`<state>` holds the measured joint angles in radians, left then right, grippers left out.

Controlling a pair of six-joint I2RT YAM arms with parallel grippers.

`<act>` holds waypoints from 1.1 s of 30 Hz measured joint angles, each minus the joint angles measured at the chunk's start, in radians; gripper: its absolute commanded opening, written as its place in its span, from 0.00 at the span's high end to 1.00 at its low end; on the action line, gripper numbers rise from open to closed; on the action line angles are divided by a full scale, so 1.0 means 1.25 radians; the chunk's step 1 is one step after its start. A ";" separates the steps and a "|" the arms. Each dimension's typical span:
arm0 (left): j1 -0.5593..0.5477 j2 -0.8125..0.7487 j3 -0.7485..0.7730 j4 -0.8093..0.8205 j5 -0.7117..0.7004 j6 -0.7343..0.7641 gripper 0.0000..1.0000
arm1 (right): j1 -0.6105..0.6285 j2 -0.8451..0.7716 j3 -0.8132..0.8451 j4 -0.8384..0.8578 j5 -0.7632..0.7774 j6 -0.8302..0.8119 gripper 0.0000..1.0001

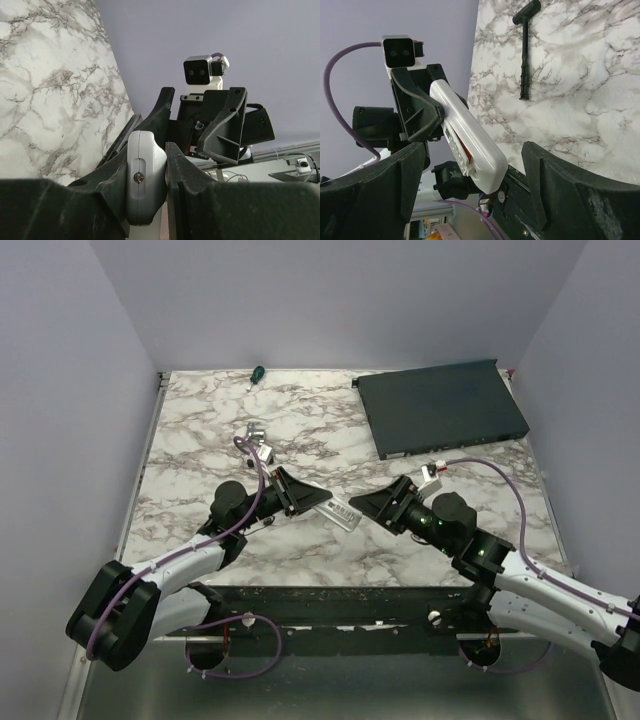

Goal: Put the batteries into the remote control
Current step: Load the battery cover into the remote control.

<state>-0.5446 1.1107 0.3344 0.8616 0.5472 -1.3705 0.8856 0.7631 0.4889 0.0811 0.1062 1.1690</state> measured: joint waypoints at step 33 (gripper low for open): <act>0.000 -0.019 0.000 -0.032 -0.017 0.001 1.00 | -0.030 0.075 -0.012 0.067 -0.166 0.013 0.41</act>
<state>-0.5442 1.0874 0.3344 0.8215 0.5255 -1.3697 0.8482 0.8574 0.4736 0.1650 -0.1009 1.1851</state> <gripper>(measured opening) 0.276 0.616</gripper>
